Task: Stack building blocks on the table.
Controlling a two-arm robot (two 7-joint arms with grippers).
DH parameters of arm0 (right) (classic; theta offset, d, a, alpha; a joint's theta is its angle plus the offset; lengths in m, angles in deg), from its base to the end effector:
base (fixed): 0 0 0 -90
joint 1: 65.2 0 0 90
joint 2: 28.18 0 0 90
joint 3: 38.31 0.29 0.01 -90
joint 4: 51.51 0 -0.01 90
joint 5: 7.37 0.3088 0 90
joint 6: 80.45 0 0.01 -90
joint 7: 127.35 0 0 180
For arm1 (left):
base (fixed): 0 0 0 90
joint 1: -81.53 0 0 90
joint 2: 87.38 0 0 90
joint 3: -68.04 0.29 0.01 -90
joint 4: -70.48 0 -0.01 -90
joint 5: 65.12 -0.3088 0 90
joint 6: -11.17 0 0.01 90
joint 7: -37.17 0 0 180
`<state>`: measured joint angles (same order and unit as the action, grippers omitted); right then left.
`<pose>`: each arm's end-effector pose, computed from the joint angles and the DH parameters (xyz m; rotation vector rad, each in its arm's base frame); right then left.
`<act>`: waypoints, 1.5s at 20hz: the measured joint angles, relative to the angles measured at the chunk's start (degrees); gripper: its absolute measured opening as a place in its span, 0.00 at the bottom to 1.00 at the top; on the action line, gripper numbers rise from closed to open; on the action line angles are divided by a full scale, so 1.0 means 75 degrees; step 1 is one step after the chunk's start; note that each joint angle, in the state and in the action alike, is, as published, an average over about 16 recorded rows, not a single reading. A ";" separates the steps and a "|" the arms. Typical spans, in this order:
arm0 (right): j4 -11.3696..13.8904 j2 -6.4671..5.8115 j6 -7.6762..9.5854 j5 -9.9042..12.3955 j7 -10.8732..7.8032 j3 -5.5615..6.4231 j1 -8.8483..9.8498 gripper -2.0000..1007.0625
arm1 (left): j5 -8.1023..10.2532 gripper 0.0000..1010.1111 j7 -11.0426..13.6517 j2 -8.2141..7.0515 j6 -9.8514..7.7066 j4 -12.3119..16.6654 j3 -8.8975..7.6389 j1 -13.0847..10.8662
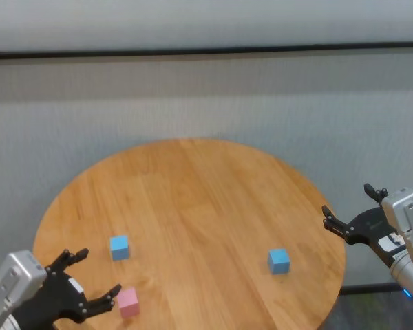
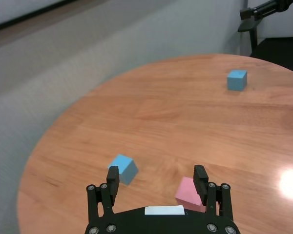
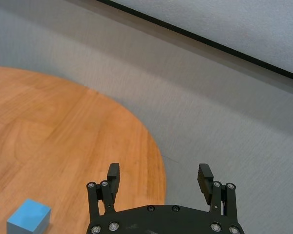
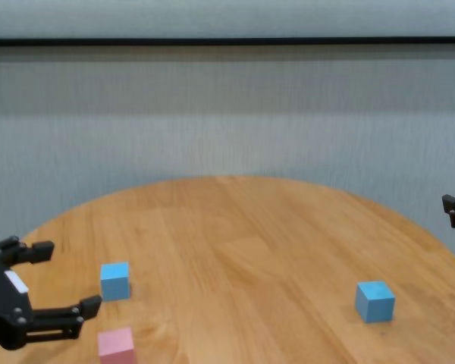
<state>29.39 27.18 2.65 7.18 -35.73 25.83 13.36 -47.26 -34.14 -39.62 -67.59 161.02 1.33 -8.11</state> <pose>0.3581 -0.0827 -0.3022 -0.3043 -0.2850 -1.2480 0.3040 0.1026 -0.3036 0.3166 -0.2276 0.8330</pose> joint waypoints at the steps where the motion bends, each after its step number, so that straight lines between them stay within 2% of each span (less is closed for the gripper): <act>1: 0.0000 0.0000 0.0000 0.0000 0.0000 0.0000 0.0000 1.00 | -0.0004 0.99 0.0053 0.0031 -0.0016 -0.0024 0.0019 0.0017; 7: 0.0000 0.0000 0.0000 0.0000 0.0000 0.0000 0.0000 1.00 | 0.0069 0.99 0.0424 0.0190 -0.0157 -0.0133 0.0105 0.0103; 20: 0.0000 0.0000 0.0000 0.0000 0.0000 0.0000 0.0000 1.00 | 0.0457 0.99 0.1396 0.0473 -0.0510 -0.0379 0.0235 0.0247; 30: 0.0000 0.0000 0.0000 0.0000 0.0000 0.0000 0.0000 1.00 | 0.0526 0.99 0.1854 0.0778 -0.0566 -0.0854 0.0261 0.0483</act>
<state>29.39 27.18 2.65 7.18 -35.73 25.83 13.36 -43.32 -20.23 -33.78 -71.83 154.61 3.29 -4.48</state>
